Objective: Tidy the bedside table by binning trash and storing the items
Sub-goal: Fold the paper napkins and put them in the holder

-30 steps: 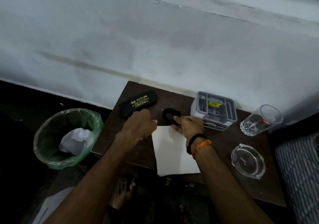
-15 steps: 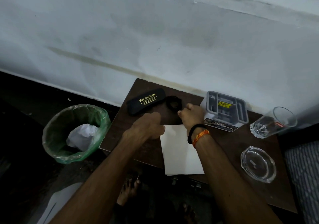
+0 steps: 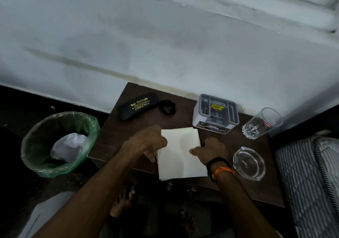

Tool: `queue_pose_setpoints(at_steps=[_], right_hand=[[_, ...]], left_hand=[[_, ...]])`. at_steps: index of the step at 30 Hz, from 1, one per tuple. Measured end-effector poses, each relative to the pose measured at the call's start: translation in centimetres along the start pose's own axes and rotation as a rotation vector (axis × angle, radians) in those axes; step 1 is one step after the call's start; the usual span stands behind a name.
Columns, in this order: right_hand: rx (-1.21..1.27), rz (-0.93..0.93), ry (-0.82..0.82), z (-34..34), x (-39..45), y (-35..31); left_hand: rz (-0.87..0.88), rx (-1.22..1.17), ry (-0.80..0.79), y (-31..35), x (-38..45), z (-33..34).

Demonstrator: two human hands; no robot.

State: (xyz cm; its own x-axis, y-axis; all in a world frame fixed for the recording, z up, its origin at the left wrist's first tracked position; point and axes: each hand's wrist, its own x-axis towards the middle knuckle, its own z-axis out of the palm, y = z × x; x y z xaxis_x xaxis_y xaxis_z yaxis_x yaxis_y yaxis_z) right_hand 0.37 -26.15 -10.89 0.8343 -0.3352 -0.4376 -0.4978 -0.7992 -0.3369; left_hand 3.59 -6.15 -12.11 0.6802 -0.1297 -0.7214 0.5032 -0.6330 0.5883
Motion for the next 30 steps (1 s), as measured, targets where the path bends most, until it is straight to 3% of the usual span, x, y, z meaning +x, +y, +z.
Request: queue_pose_setpoints(at_steps=[12, 20, 25, 30], right_hand=[[0.31, -0.01, 0.165, 0.3, -1.4, 1.0], [0.44, 0.001, 0.149, 0.3, -1.9, 1.8], [0.307, -0.224, 0.182, 0.7, -3.7, 1.0], [-0.014, -0.467, 0.252, 1.5, -4.8, 1.2]], left_hand=[[0.017, -0.008, -0.017, 0.2, 1.5, 0.6], [0.005, -0.036, -0.015, -0.2, 2.5, 0.9], [-0.027, -0.044, -0.003, -0.6, 2.9, 0.4], [-0.023, 0.006, 0.011, -0.3, 2.9, 0.7]])
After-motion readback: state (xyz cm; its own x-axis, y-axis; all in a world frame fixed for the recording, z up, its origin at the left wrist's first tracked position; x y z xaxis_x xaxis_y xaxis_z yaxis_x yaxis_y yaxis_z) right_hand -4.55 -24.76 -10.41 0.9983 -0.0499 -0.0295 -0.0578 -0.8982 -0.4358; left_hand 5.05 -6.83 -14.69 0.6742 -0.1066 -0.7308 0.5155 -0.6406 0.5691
